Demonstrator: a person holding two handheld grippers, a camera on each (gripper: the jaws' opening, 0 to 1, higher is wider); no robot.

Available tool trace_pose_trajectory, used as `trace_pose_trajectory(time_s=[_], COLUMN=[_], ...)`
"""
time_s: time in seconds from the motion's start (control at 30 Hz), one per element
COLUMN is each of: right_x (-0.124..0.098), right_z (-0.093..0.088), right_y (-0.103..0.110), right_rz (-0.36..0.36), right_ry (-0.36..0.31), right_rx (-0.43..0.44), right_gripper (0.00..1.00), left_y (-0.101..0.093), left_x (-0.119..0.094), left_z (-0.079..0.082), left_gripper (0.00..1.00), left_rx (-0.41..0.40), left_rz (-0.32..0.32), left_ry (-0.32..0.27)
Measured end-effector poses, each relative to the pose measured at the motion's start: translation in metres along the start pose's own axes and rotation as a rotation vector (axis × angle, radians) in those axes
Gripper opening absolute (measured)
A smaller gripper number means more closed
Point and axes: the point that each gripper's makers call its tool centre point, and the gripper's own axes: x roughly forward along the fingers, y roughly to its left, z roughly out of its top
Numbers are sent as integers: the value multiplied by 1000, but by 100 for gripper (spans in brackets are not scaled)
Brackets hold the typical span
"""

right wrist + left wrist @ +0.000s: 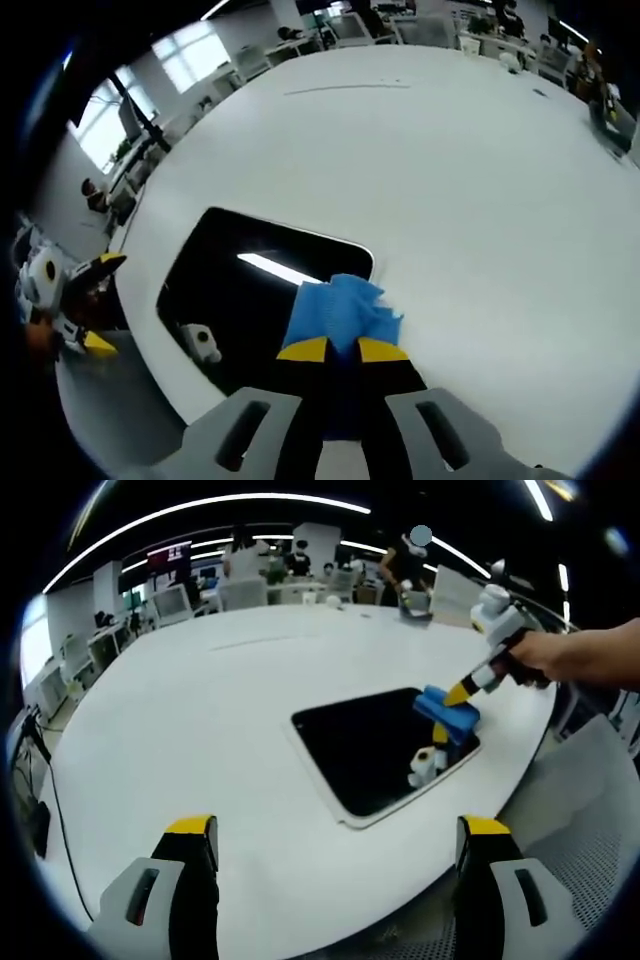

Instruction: Wipe the mirror surface with the cleaning cloth until all visible marks leave the cleaned area.

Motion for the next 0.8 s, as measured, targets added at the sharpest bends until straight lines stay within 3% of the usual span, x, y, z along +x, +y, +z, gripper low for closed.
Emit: trace_pose_trajectory(time_s=[0.8], right_x=[-6], right_z=[-13], right_y=[11], right_rz=[-22], right_ry=[29], right_rx=[-36], right_gripper=[4], left_y=[0], left_x=[1], left_z=[0], left_gripper=[99], left_rx=[17], left_rz=[-11], left_ry=[-7])
